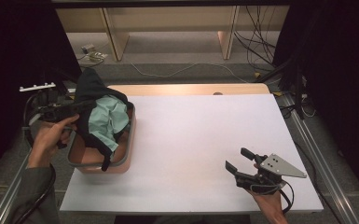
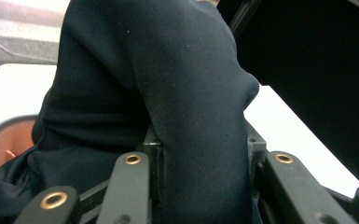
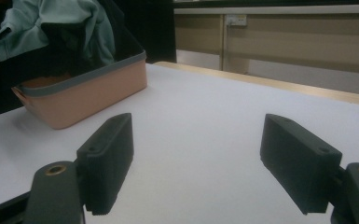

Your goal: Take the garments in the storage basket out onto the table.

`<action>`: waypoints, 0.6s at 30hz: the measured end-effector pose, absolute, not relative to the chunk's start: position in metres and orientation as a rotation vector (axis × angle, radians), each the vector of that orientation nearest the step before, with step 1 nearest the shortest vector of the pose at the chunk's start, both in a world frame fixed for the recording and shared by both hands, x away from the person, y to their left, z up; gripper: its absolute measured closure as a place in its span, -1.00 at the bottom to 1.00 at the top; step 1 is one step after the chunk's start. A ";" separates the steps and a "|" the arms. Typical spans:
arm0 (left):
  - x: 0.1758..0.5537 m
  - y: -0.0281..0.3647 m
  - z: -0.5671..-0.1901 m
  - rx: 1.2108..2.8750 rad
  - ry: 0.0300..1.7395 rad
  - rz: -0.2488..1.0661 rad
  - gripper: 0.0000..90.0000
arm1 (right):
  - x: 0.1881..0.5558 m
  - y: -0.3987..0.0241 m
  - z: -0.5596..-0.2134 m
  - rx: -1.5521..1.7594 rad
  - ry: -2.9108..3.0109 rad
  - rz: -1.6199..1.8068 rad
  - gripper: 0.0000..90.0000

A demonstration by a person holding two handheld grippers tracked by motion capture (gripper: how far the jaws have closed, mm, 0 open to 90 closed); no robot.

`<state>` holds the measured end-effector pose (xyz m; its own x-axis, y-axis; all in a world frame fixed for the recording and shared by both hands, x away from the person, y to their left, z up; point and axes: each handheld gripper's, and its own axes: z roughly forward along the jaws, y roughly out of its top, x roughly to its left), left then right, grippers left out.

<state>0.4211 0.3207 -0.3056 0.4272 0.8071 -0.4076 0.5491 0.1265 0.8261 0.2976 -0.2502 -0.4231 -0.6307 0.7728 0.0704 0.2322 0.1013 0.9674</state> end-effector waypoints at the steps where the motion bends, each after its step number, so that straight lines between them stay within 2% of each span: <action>1: 0.420 0.321 -0.303 1.538 1.233 0.291 0.44 | 0.298 -0.250 -0.423 0.978 1.922 1.553 -0.41; 18: 0.410 0.307 -0.273 1.500 1.077 0.283 0.43 | 0.299 -0.250 -0.425 0.991 1.929 1.538 -0.41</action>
<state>0.4101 0.3066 -0.2728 0.5408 0.7433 -0.3938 0.4537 0.1366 0.8806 0.2992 -0.2495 -0.4248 -0.6240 0.7783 0.0696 0.2413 0.1072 0.9645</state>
